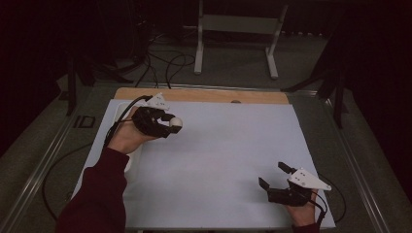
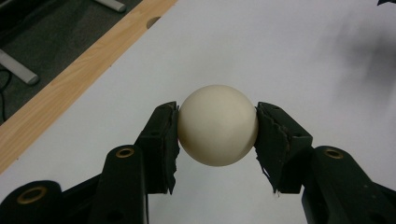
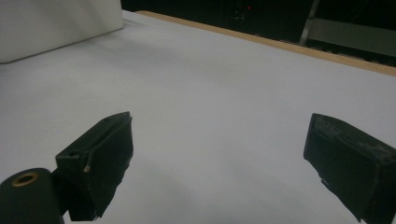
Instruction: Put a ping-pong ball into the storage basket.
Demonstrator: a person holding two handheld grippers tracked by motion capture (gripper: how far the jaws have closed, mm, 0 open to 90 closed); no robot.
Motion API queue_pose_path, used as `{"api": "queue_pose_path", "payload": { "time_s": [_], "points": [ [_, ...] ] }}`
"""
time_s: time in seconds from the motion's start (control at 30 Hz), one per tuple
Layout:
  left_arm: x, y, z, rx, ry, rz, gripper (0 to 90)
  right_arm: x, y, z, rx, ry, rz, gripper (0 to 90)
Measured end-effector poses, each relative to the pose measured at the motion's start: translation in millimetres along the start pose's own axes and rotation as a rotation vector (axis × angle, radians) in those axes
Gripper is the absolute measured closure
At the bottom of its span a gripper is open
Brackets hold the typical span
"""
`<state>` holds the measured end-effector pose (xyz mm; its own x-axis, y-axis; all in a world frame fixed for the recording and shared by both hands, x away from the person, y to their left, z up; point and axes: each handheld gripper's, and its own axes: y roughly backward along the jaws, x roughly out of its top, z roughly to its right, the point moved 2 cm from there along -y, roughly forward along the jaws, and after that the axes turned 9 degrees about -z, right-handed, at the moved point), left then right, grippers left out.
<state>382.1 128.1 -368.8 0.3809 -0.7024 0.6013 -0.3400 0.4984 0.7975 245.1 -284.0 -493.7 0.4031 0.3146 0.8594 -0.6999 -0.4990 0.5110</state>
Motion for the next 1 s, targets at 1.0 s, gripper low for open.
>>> {"api": "queue_pose_path", "payload": {
  "time_s": [1.0],
  "points": [
    [-19.7, 16.7, -4.1, 0.008, 0.012, 0.012, 51.0, 0.1, -0.1, -0.4, -0.001, 0.000, 0.000, 8.1]
  ]
}}
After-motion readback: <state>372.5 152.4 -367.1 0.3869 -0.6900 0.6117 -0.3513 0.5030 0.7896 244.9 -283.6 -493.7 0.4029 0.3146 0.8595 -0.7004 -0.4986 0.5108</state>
